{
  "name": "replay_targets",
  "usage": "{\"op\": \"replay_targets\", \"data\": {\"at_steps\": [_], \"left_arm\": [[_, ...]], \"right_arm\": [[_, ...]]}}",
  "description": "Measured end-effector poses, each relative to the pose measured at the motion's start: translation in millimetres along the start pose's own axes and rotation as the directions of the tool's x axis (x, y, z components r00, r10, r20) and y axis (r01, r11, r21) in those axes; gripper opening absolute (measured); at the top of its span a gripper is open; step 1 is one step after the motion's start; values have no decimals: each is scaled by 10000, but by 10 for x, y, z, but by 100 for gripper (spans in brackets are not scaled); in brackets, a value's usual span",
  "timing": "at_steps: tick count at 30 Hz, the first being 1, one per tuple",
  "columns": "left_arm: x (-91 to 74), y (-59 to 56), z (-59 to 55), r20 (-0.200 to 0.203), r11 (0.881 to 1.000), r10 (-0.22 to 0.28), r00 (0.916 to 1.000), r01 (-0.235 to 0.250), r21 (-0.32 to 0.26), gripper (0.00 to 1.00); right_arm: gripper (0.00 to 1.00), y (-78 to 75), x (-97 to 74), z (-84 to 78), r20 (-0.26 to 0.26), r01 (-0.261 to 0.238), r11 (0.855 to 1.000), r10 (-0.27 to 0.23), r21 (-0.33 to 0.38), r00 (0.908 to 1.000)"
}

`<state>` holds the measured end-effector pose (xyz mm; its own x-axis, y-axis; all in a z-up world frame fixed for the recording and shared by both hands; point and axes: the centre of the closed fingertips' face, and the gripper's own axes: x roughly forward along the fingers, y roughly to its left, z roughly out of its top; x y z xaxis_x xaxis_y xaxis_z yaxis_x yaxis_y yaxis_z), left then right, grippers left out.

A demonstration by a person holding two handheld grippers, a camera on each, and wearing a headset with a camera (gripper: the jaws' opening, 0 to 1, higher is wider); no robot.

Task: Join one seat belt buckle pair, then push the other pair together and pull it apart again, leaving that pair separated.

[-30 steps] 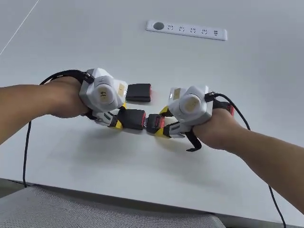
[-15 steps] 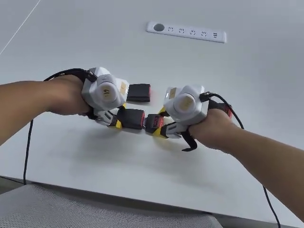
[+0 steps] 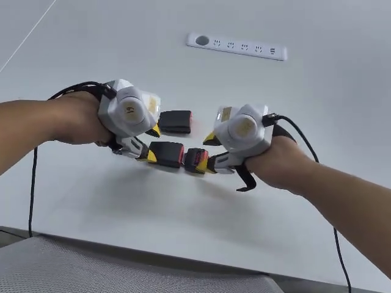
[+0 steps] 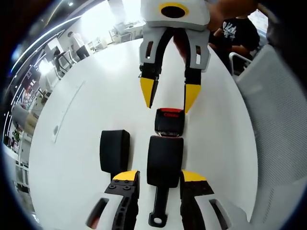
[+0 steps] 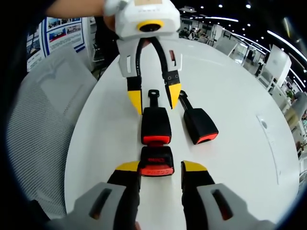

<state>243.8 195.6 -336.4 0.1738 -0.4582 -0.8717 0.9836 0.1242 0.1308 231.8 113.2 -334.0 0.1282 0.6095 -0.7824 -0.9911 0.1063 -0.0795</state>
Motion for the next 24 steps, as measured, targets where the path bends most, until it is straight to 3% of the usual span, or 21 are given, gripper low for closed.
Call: {"op": "replay_targets", "data": {"at_steps": [5,9,17,24], "left_arm": [[-37,142,46,119,9996,279,9995,-279,25,31],[-18,273,111,252,9989,469,9986,-467,-88,32],[98,509,146,93,9973,732,9973,-733,91,34],[175,619,161,33,9971,753,9972,-753,124,36]], "right_arm": [[33,-79,-122,-27,27,164,9995,-163,-261,9999],[33,-146,-211,-139,-145,270,9989,-276,-389,9995],[34,-400,-467,-503,-534,774,9970,-775,-47,9956],[34,-603,-666,-836,-926,1222,9913,-1174,485,9888]]}}
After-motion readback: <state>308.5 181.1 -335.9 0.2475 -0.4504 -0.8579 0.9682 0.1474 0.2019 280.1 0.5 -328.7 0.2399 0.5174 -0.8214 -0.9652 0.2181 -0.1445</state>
